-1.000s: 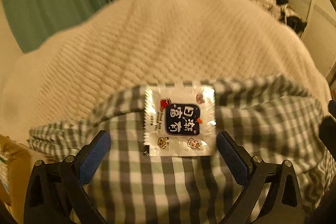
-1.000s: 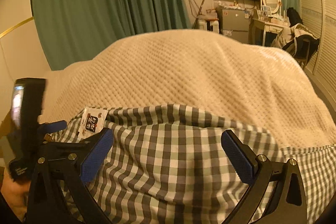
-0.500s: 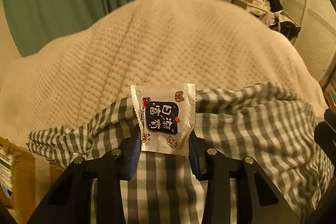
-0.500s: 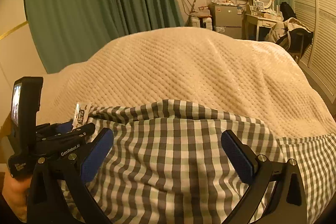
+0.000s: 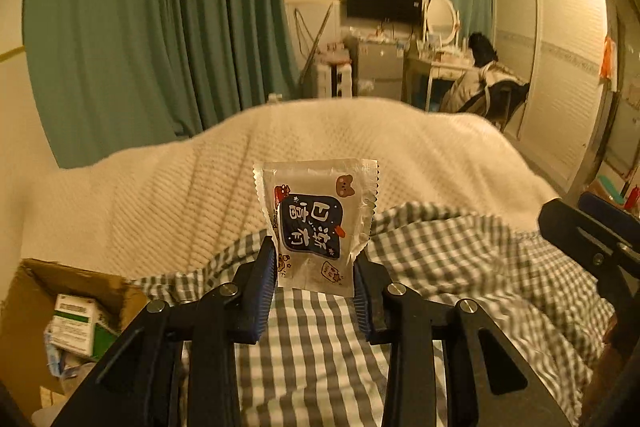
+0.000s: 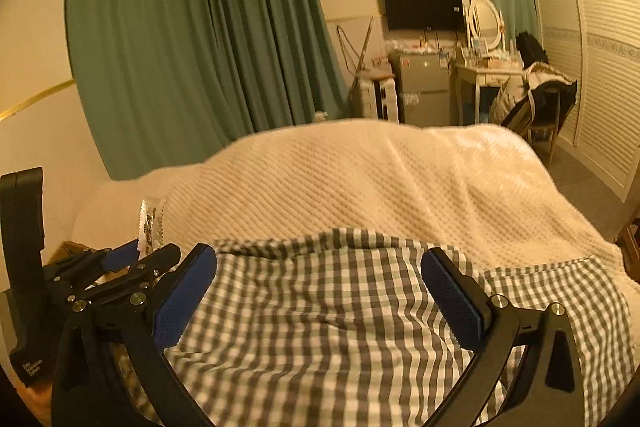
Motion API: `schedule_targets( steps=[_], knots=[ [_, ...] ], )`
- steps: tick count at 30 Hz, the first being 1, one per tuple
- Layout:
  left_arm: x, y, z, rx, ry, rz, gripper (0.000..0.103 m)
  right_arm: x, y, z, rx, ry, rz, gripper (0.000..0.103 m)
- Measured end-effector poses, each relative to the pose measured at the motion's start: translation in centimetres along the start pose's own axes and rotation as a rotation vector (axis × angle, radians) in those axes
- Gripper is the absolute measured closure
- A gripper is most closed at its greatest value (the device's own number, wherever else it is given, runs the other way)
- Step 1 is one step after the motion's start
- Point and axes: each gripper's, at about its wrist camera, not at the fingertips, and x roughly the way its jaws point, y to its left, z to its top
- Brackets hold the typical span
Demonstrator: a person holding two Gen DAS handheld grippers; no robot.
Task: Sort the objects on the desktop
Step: 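Carry the sachet with the left gripper over the box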
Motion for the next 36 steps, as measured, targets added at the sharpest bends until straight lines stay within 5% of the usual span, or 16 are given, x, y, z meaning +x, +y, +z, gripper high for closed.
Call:
schedule_targets(
  steps=[17,27,36],
  knots=[
    [-17.7,3.6,-2.2,-0.049,-0.267,-0.001,0.068,-13.3,8.0,0.3,-0.081,-0.177,0.074,0.001],
    [-22.0,4.8,-3.2,-0.056,-0.331,0.025,0.068,-17.6,11.4,-0.1,-0.121,-0.237,0.108,0.001],
    [-22.9,7.8,-4.0,-0.055,-0.387,0.163,0.068,-17.4,14.4,-0.7,-0.135,-0.242,0.151,0.001]
  ],
)
